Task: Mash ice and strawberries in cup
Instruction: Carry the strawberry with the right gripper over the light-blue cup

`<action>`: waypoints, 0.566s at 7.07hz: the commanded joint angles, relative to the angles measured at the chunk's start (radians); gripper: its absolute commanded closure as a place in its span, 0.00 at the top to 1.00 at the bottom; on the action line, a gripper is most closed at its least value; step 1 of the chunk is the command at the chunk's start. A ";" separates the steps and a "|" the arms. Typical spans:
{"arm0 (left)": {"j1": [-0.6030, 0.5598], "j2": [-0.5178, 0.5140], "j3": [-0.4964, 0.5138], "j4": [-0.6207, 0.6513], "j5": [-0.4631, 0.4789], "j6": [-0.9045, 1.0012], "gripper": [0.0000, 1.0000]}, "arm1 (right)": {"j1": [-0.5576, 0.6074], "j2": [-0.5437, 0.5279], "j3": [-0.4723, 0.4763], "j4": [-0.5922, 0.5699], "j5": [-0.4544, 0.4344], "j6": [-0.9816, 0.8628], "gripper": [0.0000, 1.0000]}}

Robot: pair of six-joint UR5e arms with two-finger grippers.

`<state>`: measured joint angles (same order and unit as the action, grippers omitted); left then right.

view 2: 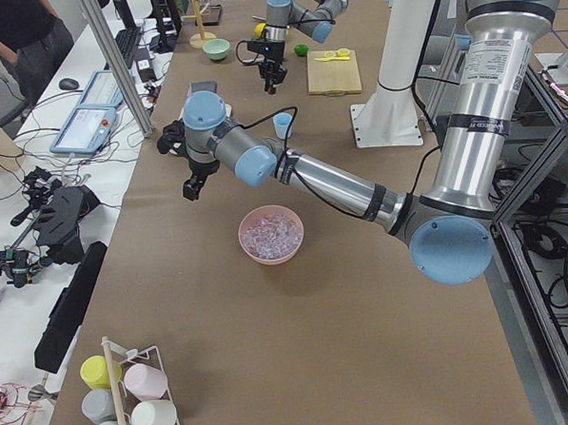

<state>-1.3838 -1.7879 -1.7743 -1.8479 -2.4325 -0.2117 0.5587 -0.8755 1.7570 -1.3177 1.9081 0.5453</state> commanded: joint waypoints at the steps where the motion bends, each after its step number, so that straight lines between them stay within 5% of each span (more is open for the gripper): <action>1: -0.001 0.019 -0.004 -0.002 0.001 0.000 0.97 | -0.055 0.015 -0.011 0.000 -0.070 0.005 0.00; 4: -0.001 0.024 -0.008 -0.004 0.001 0.000 0.97 | -0.082 0.033 -0.068 0.023 -0.096 0.004 0.00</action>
<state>-1.3852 -1.7650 -1.7809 -1.8513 -2.4314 -0.2117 0.4882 -0.8461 1.7105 -1.3065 1.8264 0.5493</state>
